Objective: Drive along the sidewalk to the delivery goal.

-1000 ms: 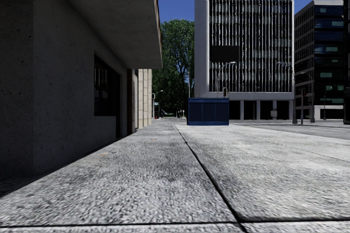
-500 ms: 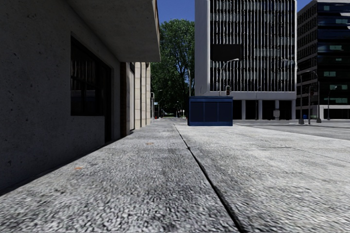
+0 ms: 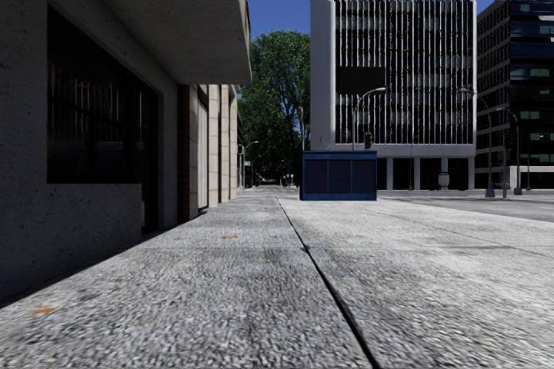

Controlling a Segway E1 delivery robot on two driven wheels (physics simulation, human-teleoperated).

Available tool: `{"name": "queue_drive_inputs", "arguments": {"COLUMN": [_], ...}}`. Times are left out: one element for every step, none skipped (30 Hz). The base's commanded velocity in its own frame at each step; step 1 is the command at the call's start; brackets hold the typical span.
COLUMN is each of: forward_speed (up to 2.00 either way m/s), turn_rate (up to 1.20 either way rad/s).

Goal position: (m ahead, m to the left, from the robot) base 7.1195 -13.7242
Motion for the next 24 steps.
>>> {"name": "queue_drive_inputs", "arguments": {"forward_speed": [2.00, 2.00, 2.00, 2.00, 2.00, 2.00, 2.00, 2.00, 2.00, 2.00, 2.00, 2.00, 2.00, 2.00, 2.00, 2.00, 2.00, 2.00, 2.00, 2.00, 2.00, 2.00, 2.00, 2.00], "turn_rate": [0.35, 0.36, 0.29, 0.00, 0.00, 0.00, 0.00, 0.00, 0.00, 0.00, 0.00, 0.00, 0.00, 0.00, 0.00, 0.00, 0.00, 0.04, 0.10, 0.10, 0.15, 0.16, 0.16, 0.11]}}
